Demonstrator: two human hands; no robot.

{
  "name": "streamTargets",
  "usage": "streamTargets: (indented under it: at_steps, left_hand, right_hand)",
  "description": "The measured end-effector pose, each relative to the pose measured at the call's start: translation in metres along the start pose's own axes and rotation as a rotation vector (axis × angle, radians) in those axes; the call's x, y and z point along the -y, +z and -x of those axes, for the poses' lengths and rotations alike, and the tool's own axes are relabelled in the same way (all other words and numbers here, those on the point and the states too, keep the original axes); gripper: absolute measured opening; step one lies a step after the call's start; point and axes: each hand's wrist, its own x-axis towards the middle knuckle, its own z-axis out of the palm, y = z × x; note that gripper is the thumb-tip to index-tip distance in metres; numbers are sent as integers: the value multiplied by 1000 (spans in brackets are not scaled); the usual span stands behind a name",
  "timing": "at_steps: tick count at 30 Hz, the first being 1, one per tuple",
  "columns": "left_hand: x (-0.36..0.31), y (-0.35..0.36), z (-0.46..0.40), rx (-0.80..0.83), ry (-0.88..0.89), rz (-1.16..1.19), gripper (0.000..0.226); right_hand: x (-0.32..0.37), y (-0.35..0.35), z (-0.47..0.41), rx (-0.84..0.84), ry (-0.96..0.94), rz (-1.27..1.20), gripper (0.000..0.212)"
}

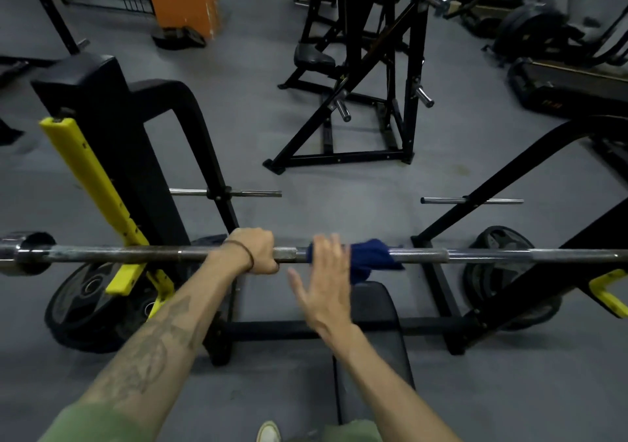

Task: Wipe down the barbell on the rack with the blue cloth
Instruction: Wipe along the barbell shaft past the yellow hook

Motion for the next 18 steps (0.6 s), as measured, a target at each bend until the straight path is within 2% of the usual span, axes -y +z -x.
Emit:
streamTargets:
  at_steps: [1, 2, 3, 4, 7, 9, 11, 13, 15, 18]
  left_hand:
    - [3, -8, -5, 173, -19, 126, 25]
    - [6, -11, -10, 277, -19, 215, 21]
    - [7, -10, -11, 279, -17, 230, 21]
    - [8, -7, -9, 208, 2, 181, 26]
    - [6, 11, 5, -177, 58, -91, 29]
    - [3, 22, 10, -311, 62, -91, 23]
    - [-3, 30, 8, -379, 36, -75, 21]
    - [-8, 39, 7, -486, 5, -66, 31]
    - [-14, 51, 11, -562, -12, -29, 51]
    - [-29, 74, 23, -691, 16, 9, 66]
  right_hand:
    - [-1, -3, 3, 80, -141, 22, 75]
    - [-14, -13, 0, 117, -248, 52, 73]
    - [-35, -23, -4, 112, -300, 88, 70]
    - [-60, -33, -7, 77, -300, 122, 67]
    - [-124, -60, -2, -67, -112, 184, 61]
    - [-122, -58, 0, -97, 55, 163, 63]
    - [-82, -41, -5, -128, 214, 116, 73]
    - [-29, -22, -9, -45, 136, 85, 76]
    - [2, -11, -1, 81, -86, 87, 73]
    - [-27, -22, 0, 108, -244, 121, 66]
